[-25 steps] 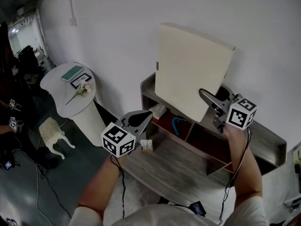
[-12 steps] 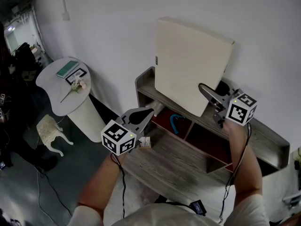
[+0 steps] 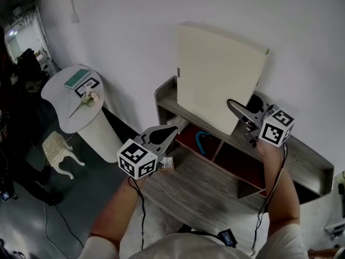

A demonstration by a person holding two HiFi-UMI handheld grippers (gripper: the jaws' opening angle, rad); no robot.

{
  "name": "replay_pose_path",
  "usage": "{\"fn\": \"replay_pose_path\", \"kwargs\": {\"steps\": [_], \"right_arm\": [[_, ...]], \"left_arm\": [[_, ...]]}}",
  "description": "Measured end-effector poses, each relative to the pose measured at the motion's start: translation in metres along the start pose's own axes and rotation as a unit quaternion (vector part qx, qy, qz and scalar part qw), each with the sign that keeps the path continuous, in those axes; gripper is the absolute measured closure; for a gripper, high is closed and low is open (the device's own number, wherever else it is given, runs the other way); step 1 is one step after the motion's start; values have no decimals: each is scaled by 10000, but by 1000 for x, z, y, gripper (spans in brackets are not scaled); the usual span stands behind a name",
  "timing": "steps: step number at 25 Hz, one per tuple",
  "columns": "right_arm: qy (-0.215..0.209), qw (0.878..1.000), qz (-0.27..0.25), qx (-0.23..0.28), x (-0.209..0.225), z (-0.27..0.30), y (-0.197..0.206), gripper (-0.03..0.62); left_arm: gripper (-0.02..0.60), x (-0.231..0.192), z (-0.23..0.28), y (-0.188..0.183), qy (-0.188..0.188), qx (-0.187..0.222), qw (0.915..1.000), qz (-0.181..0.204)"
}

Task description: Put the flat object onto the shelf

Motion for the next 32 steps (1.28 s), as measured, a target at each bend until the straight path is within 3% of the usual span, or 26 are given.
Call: {"fn": "replay_pose_path", "kwargs": {"steps": [14, 24, 32], "right_arm": [[304, 9994, -46, 132, 2, -6, -4, 264], [621, 9978, -237, 85, -3, -43, -11, 266], [854, 9954, -441, -52, -43, -94, 0, 266]], "left_arm": [[566, 11, -9, 0, 28, 14, 10000, -14], [566, 34, -37, -9, -65, 16, 9999, 78], [566, 74, -59, -15, 25, 74, 9998, 163]]}}
Point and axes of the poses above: the fingertips, and each gripper's own axes: z forward along the fingers, x to its right, y out of its underside, the point moved 3 cm from there along -z, backward along the fingers, and after that the axes turned 10 degrees about y, right-handed, at the moved point
